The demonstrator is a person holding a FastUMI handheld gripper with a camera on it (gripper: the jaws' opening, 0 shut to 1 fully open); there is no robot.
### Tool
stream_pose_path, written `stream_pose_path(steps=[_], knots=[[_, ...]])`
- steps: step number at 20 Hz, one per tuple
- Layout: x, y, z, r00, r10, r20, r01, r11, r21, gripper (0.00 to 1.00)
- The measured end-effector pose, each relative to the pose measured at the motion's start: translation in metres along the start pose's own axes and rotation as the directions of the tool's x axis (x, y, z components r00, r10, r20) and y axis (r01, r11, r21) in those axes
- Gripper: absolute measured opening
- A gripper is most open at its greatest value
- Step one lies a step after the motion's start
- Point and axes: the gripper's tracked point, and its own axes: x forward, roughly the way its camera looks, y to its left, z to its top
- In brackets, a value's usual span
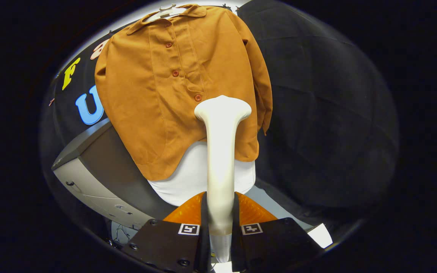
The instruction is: Iron the clothes twice with a garment steamer, once on the left side and once on the right side.
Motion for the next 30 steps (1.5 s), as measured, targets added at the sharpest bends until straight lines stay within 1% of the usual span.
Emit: stream_pose_path(steps=[5,8,13,17,21,24,30], knots=[[-0.009,0.005,-0.032,0.998,-0.005,-0.059,0.004,1.000,-0.003,0.25],[-0.019,0.009,-0.042,0.997,-0.009,-0.075,0.008,1.000,-0.017,0.25],[-0.047,0.023,-0.047,0.999,-0.019,-0.044,0.019,1.000,-0.015,0.25],[-0.074,0.051,-0.038,1.000,0.007,0.010,-0.007,0.999,-0.041,0.25],[-0.099,0.080,-0.016,0.997,0.039,0.071,-0.034,0.997,-0.068,0.25],[-0.117,0.099,0.014,0.990,0.054,0.134,-0.043,0.995,-0.086,0.25],[-0.156,0.147,0.095,0.951,0.104,0.290,-0.071,0.990,-0.123,0.25]])
